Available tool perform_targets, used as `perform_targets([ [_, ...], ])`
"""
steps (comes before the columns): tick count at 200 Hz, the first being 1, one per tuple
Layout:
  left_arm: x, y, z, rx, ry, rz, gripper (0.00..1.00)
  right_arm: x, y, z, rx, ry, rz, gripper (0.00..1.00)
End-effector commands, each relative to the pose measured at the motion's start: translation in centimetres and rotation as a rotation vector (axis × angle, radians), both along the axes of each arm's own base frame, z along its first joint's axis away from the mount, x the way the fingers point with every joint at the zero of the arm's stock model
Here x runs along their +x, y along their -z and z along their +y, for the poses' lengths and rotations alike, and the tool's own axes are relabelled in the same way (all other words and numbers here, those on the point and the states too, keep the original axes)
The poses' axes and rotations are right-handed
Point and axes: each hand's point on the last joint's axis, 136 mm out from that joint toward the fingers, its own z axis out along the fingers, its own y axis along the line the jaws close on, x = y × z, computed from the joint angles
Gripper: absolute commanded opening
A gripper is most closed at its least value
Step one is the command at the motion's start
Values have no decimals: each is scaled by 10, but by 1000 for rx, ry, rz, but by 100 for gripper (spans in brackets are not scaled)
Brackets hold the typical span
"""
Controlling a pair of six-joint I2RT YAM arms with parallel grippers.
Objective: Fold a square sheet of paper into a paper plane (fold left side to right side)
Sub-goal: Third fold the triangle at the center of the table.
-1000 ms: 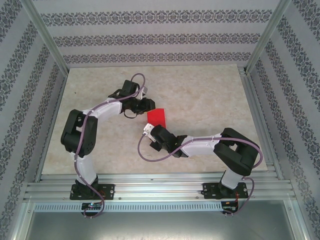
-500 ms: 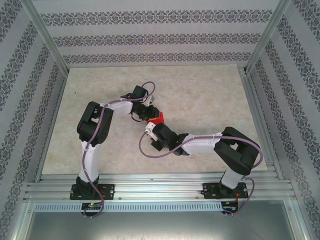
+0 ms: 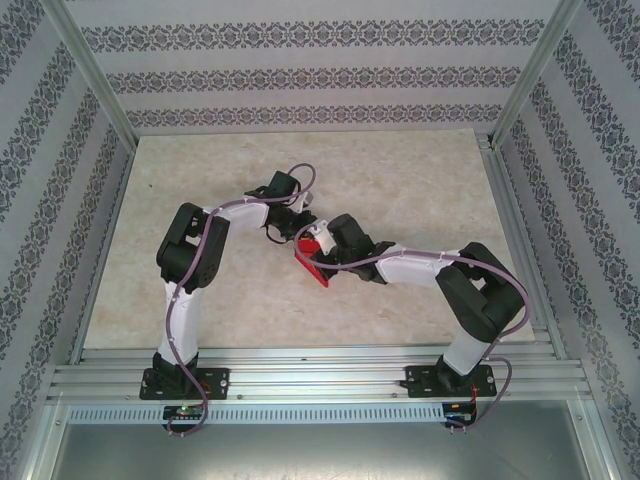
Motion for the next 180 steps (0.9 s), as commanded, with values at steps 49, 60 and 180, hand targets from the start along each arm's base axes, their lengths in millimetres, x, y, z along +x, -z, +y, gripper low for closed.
perform_targets([
  [49, -15, 26, -1, 63, 34, 48, 26, 8, 8, -1, 173, 53, 228, 0],
  [60, -15, 26, -1, 64, 35, 47, 26, 7, 11, -2, 183, 64, 245, 0],
  [180, -16, 31, 0, 69, 36, 55, 25, 18, 29, -8, 191, 137, 304, 0],
])
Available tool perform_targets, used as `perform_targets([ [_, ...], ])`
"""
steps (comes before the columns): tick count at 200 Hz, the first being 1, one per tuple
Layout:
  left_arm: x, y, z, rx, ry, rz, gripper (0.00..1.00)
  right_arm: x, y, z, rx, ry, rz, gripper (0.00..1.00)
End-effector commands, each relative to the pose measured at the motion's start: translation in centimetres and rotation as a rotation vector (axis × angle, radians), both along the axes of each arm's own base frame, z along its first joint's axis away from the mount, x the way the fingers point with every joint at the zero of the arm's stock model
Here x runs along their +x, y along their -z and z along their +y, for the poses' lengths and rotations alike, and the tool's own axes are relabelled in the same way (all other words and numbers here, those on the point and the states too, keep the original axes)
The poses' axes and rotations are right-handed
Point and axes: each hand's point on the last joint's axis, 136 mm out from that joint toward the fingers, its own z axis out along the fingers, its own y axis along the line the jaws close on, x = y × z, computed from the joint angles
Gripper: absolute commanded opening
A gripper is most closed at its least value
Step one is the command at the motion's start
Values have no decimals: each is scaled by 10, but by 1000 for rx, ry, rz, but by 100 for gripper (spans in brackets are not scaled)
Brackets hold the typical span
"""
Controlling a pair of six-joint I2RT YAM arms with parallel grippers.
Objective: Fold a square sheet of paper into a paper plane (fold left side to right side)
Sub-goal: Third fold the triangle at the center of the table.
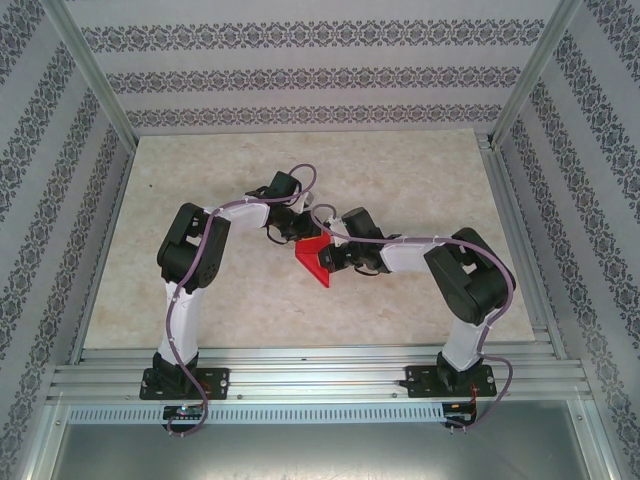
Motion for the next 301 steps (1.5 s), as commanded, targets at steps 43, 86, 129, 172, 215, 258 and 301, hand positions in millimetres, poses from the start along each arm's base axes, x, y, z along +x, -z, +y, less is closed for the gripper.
perform_targets([
  [43, -17, 30, 0, 64, 37, 59, 25, 4, 8, 3, 14, 10, 28, 0],
  [86, -16, 31, 1, 66, 36, 57, 24, 1, 14, 0, 2, 22, 46, 0],
  [129, -16, 30, 1, 66, 35, 58, 24, 3, 16, -1, -11, 27, 47, 0],
  [172, -16, 28, 1, 66, 36, 55, 24, 0, 21, -6, -43, 29, 61, 0],
  [215, -6, -11, 7, 47, 31, -11, 30, -6, 32, -11, -86, 23, 91, 0],
  [258, 10, -76, 40, 15, -27, -109, 40, -9, 37, -13, -100, 18, 100, 0],
  [301, -26, -80, 48, -57, -29, -78, 29, -9, 34, -11, -94, 15, 89, 0],
])
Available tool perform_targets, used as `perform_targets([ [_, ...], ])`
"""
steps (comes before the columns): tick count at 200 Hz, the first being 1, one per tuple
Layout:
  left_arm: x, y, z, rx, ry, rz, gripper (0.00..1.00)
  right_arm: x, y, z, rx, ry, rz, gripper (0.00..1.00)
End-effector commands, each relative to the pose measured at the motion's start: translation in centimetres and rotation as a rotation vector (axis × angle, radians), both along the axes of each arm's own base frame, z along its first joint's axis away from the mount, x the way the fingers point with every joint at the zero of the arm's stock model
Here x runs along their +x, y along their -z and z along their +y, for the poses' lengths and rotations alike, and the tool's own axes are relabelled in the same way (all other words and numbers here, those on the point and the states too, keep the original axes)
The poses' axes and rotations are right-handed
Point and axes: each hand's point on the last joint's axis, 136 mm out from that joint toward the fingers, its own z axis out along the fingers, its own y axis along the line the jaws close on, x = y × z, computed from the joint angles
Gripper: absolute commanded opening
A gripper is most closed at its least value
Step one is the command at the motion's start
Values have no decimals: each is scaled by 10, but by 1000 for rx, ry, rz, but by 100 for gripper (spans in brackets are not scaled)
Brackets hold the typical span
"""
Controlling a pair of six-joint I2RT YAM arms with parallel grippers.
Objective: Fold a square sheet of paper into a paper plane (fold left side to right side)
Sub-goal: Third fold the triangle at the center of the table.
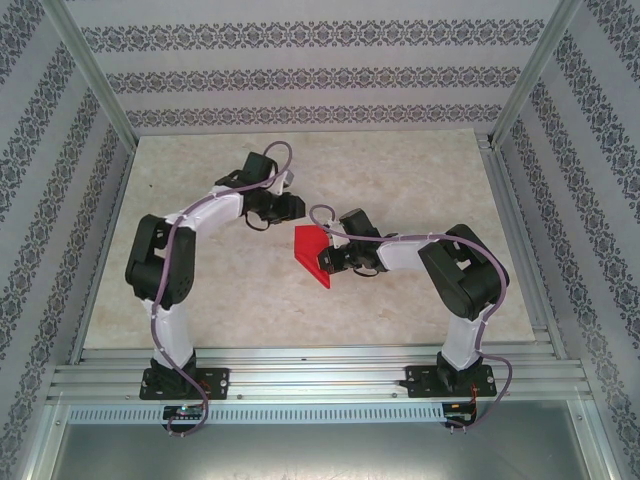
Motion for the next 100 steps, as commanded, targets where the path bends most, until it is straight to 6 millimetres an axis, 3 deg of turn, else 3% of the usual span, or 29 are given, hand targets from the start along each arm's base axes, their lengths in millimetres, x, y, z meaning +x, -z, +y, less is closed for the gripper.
perform_targets([
  [1, -32, 10, -3, -48, 40, 54, 28, -6, 20, -10, -72, 7, 33, 0],
  [37, -65, 28, -28, -122, 76, 121, 23, -7, 22, -8, -77, 0, 36, 0],
  [63, -73, 44, -41, -131, 72, 154, 21, -9, 24, -8, -86, -3, 36, 0],
  [100, -77, 66, -43, -99, 50, 183, 20, -10, 24, -7, -89, -7, 36, 0],
])
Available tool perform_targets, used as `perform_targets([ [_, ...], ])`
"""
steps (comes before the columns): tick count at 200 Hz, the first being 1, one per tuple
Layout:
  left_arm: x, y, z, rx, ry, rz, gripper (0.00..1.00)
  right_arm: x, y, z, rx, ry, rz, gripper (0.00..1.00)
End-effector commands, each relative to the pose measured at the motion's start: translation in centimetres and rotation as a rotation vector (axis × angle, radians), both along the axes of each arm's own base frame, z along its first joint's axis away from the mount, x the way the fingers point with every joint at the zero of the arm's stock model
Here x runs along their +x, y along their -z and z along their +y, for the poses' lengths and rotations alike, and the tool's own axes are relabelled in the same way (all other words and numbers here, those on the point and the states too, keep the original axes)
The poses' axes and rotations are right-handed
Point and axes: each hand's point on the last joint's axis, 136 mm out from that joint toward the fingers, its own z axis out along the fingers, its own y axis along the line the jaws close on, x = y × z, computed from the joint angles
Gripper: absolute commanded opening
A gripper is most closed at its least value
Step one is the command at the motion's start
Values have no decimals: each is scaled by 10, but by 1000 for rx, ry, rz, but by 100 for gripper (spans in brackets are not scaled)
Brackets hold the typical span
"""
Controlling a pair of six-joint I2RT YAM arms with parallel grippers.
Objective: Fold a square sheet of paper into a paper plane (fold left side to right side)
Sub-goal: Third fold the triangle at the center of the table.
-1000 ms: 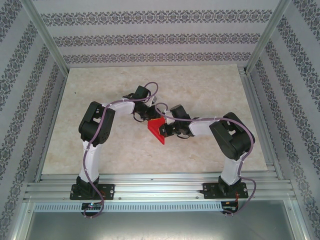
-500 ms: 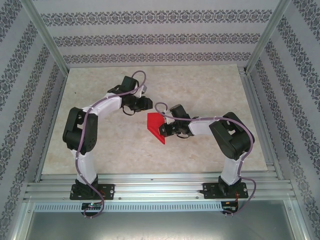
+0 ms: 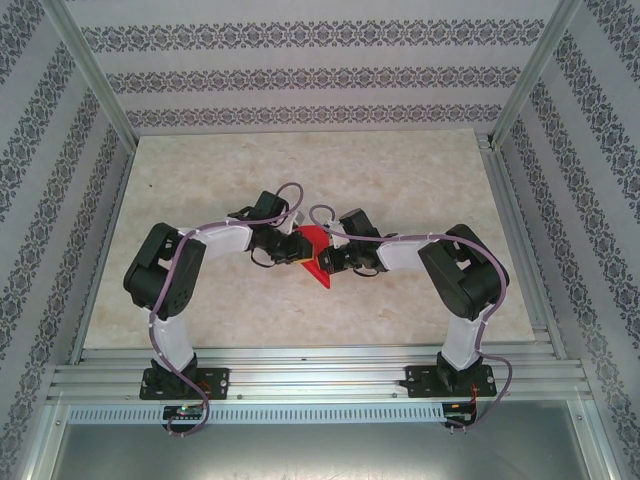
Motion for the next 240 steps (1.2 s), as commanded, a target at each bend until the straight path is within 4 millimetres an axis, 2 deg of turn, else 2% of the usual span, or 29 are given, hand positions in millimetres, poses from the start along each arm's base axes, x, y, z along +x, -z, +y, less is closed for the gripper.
perform_targets([
  [1, 10, 4, -7, -23, -24, -23, 20, -10, 24, -7, -86, -7, 37, 0],
  [92, 3, 38, 4, 80, -21, 15, 19, -9, 26, -9, -108, -8, 39, 0],
  [108, 2, 45, 6, 92, -21, 26, 19, -6, 22, -11, -108, 2, 26, 2],
  [124, -2, 53, 9, 108, -19, 40, 19, -2, 8, -12, -94, 19, -2, 8],
  [144, -8, 61, 14, 126, -18, 55, 18, 7, -20, -15, -75, 49, -55, 19],
  [163, -12, 67, 16, 135, -19, 68, 18, 14, -44, -23, -82, 88, -100, 29],
  [174, -14, 69, 17, 140, -18, 71, 18, 16, -58, -28, -86, 106, -128, 32],
  [240, -22, 79, 22, 171, -23, 98, 18, -2, -117, -69, -65, 279, -224, 45],
])
